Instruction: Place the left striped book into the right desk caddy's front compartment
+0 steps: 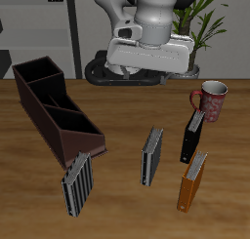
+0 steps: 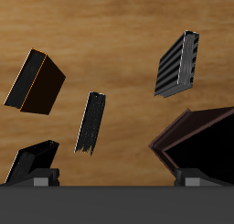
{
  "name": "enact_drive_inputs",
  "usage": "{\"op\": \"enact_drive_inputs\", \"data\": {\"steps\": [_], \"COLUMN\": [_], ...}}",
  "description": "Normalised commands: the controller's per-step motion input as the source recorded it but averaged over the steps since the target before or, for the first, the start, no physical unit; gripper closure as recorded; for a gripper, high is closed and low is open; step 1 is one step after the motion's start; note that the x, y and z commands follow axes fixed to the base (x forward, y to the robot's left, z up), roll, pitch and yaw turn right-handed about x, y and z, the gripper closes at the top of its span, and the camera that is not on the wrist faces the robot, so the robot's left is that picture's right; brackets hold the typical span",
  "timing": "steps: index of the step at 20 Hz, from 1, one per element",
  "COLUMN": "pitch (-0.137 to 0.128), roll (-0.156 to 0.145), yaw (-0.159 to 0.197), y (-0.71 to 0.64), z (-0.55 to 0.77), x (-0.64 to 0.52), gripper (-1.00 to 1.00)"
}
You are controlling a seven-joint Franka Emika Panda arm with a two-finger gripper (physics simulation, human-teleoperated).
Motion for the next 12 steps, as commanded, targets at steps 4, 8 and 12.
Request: {"op": "enact_drive_inputs", "data": {"steps": [4, 8, 12], "pitch": [-0.015, 0.028, 0.004], "roll": [0.0, 0.02, 0.022], "yaw": [0.019, -0.001, -0.007], "y": [0.01, 0.03, 0.1], "z": [-0.09, -0.23, -0.2], "x": [0.09, 0.18, 0.08], "gripper": [-1.0, -1.0, -1.0]}}
